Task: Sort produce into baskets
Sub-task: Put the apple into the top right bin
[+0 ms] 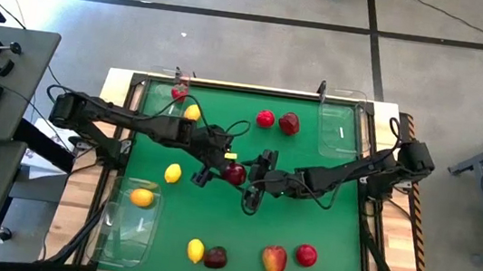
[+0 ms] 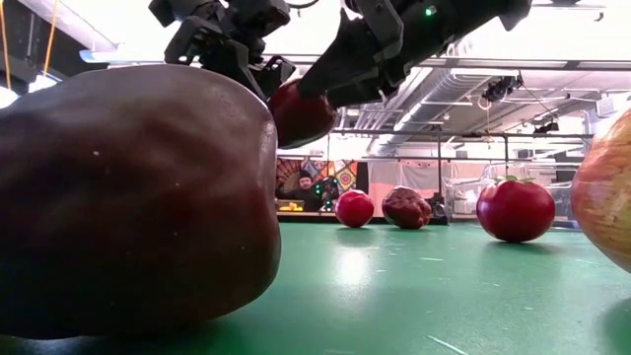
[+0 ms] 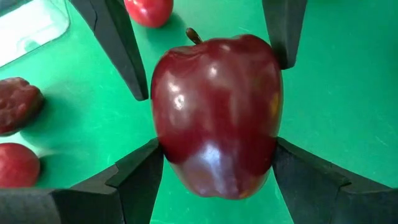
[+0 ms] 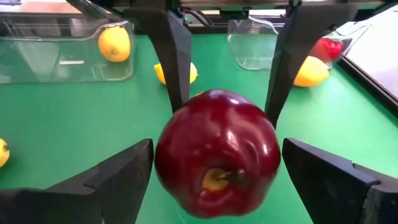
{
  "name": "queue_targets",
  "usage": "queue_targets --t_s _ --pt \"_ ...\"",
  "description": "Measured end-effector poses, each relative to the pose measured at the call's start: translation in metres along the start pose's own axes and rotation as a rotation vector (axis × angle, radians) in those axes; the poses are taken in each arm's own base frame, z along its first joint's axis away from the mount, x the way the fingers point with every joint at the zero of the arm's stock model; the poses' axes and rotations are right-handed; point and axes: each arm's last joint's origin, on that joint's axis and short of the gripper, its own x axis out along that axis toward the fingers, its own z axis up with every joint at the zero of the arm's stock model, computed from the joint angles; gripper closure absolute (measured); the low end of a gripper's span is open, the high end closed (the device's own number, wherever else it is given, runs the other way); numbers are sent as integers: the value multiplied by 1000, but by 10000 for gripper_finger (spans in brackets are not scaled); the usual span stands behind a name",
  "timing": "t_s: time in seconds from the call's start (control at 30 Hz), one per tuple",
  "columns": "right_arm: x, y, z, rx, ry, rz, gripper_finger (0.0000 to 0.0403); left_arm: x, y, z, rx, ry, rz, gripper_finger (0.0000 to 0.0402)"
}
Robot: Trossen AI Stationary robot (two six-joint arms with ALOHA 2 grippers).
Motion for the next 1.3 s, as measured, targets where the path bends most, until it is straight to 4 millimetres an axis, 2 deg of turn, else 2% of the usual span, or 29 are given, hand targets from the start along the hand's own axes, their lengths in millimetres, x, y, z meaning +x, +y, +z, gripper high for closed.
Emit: queue_targets --t_s 0.57,0.87,1.3 --pt "0 0 -1 -8 5 1 56 -3 2 6 -13 -48 -15 136" --pt "0 0 -1 -8 6 1 94 -3 3 7 -20 -49 -17 136" --pt "-2 -1 0 -18 12 2 99 -2 3 5 -21 -51 -3 135"
